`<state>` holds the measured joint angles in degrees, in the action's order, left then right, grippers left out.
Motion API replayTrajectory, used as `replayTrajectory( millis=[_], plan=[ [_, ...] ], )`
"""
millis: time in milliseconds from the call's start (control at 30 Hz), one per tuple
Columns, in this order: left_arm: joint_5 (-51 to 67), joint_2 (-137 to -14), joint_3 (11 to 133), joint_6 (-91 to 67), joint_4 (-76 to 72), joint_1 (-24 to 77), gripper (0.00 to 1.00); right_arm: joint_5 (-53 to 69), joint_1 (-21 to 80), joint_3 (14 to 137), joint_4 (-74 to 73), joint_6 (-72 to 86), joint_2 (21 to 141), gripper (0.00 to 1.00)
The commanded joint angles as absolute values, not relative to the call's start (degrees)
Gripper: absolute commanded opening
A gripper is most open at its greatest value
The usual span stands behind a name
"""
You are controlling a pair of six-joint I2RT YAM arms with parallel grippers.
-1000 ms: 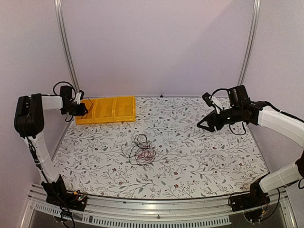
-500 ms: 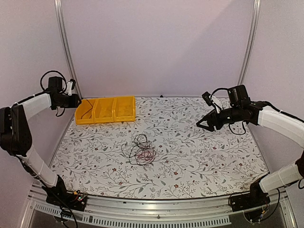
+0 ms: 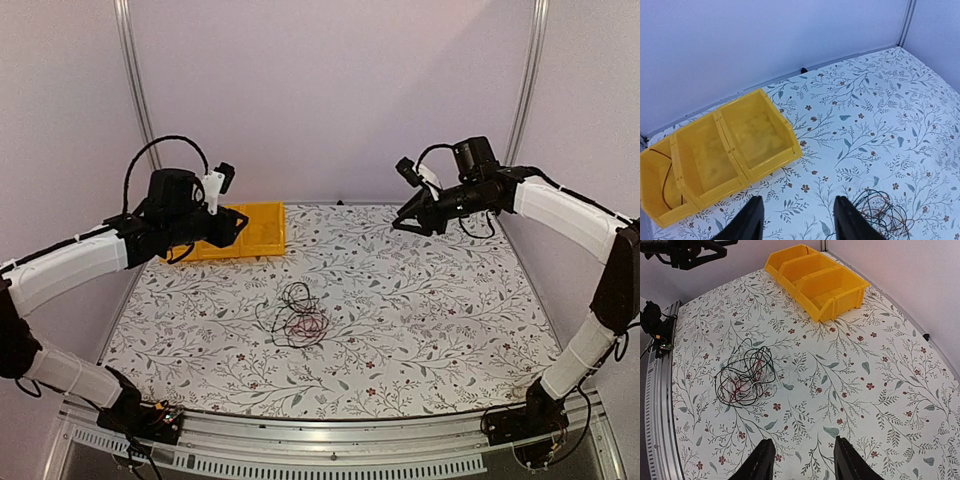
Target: Untangle the cables
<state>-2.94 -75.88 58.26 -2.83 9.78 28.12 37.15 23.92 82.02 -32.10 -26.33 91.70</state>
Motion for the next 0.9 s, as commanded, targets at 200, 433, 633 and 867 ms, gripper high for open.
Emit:
replayTrajectory(
  millis=[200, 433, 633, 867],
  plan=[
    [-12.0, -65.3, 44.9, -22.7, -0.5, 31.2, 1.0, 38.7, 36.3, 83.0, -35.0, -29.3, 100.3, 0.43],
    [-14.0, -60.7, 40.0, -23.4, -0.1, 35.4, 1.0, 38.9, 41.9, 85.6, -31.6, -25.5, 109.1, 0.43],
    [-25.2, -57.8, 41.1, -27.6, 7.4, 36.4, 1.0, 41.1, 44.2, 89.4, -31.0, -25.2, 116.0, 0.45],
    [-34.3, -56.5, 42.1, -35.2, 14.1, 35.4, 1.0, 41.8, 44.7, 92.1, -31.5, -24.6, 121.8, 0.44]
  ],
)
